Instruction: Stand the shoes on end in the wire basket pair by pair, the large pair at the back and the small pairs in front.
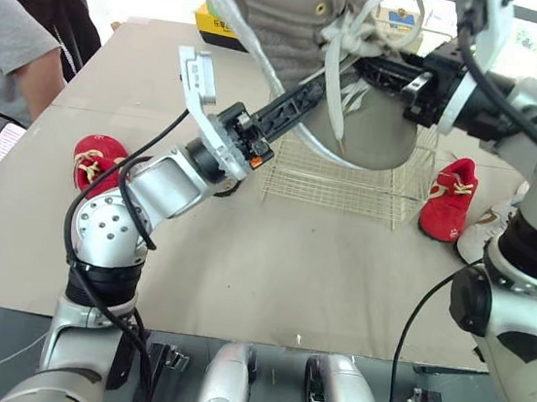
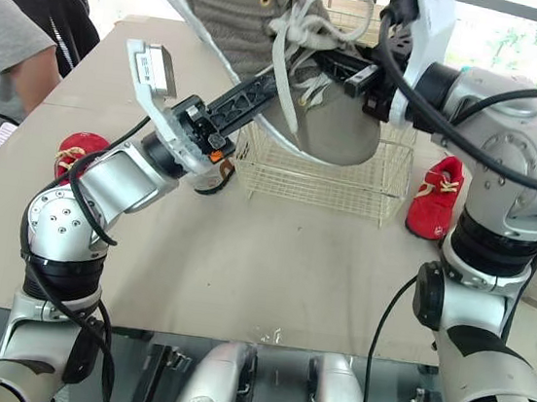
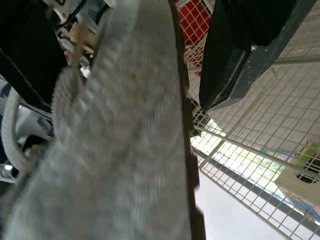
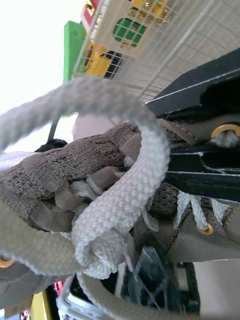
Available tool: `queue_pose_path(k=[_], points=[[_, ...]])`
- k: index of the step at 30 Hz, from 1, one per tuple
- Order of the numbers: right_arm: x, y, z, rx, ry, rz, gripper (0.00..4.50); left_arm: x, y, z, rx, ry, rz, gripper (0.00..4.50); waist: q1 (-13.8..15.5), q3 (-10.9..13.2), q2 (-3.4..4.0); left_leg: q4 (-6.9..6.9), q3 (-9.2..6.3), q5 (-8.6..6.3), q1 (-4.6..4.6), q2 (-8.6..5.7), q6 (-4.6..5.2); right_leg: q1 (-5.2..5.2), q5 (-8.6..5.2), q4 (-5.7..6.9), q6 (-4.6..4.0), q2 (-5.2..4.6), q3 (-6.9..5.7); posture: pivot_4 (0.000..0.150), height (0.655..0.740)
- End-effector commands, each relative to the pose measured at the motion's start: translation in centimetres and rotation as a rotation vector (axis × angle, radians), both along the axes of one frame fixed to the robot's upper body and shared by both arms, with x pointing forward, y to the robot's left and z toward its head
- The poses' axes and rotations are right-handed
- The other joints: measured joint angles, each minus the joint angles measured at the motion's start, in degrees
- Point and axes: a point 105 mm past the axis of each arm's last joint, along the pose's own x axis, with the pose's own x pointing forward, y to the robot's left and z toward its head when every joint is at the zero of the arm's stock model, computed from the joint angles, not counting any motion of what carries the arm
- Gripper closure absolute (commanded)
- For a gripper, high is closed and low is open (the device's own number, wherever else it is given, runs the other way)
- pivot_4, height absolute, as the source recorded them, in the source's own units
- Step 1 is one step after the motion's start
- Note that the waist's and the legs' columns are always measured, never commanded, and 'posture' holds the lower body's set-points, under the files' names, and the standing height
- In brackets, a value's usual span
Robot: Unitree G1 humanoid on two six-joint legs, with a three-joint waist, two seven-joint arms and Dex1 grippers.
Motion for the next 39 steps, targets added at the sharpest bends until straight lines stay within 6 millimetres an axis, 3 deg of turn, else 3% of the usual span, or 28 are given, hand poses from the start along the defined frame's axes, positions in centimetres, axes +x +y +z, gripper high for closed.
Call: queue_pose_path(k=[1,5,6,10,12,18,21,30,35,39], points=[[-1.3,-0.5,1.8,0.034,-0.104,-0.033,4.50,0.2,1.0,1.3,0.016,-0.047,0.009,1.14,-0.1,0.0,0.00,-0.01,-0.01,0.01,0.00,0.00,-0.01,0.00,0.00,0.00,0.00,0.01,0.00,0.150,0.7400],[-1.5,-0.5,1.6,0.055,-0.118,-0.066,4.50,0.5,0.7,1.4,0.054,-0.047,-0.010,2.96,-0.1,0.0,0.00,-0.07,-0.13,0.01,-0.01,0.02,-0.01,0.00,0.00,-0.05,0.00,0.04,0.00,0.150,0.7400],[-1.6,-0.5,1.6,0.065,-0.117,-0.066,4.50,0.6,0.7,1.3,0.060,-0.048,-0.010,3.13,-0.1,0.0,0.00,-0.08,-0.12,0.01,-0.01,0.02,-0.01,-0.01,0.00,-0.06,0.00,0.04,0.01,0.150,0.7400],[-1.1,-1.0,1.4,0.109,-0.112,-0.131,4.50,1.1,0.7,2.0,0.090,-0.111,-0.011,3.17,0.0,0.0,0.00,-0.08,-0.11,0.01,-0.01,0.01,-0.01,-0.01,0.00,-0.06,0.00,0.04,-0.01,0.150,0.7400],[-1.1,-1.5,1.3,0.125,-0.122,-0.142,3.67,1.3,0.9,2.4,0.120,-0.154,-0.012,3.17,0.0,0.0,0.00,-0.08,-0.11,0.01,-0.02,0.00,-0.01,0.00,0.00,-0.08,0.00,0.04,-0.04,0.150,0.7400],[-1.4,-2.9,0.4,0.098,-0.254,-0.219,1.94,3.5,2.8,4.6,0.190,-0.244,0.012,3.17,0.1,0.0,-0.01,-0.09,-0.17,-0.03,-0.08,-0.01,0.04,-0.01,-0.01,-0.15,0.01,0.05,-0.15,0.150,0.7400],[-3.0,-3.9,0.3,0.276,-0.316,-0.128,1.94,5.2,3.9,6.9,0.208,-0.314,0.053,3.17,0.0,0.0,-0.01,-0.11,-0.15,-0.04,-0.07,-0.02,0.07,-0.02,-0.01,-0.17,0.01,0.08,-0.12,0.150,0.7400],[-7.1,-6.4,-5.4,0.075,-0.311,-0.098,1.94,9.4,5.4,14.0,0.283,-0.538,0.223,3.17,0.3,0.1,-0.07,-0.13,-0.30,-0.14,-0.26,-0.09,0.24,-0.04,-0.03,-0.35,0.04,0.07,-0.29,0.150,0.7400],[-7.2,-7.4,-5.5,0.105,-0.316,-0.170,1.94,10.4,4.5,14.9,0.481,-0.699,0.353,3.17,-0.2,0.1,-0.07,-0.14,-0.28,-0.15,-0.19,-0.11,0.25,-0.06,-0.03,-0.28,0.04,0.08,-0.18,0.150,0.7400],[-7.5,-7.1,-5.6,0.120,-0.321,-0.187,1.94,10.9,3.0,12.7,0.659,-0.730,0.282,3.17,-0.1,0.1,-0.07,-0.13,-0.28,-0.15,-0.18,-0.10,0.25,-0.06,-0.04,-0.23,0.05,0.09,-0.16,0.150,0.7400]])
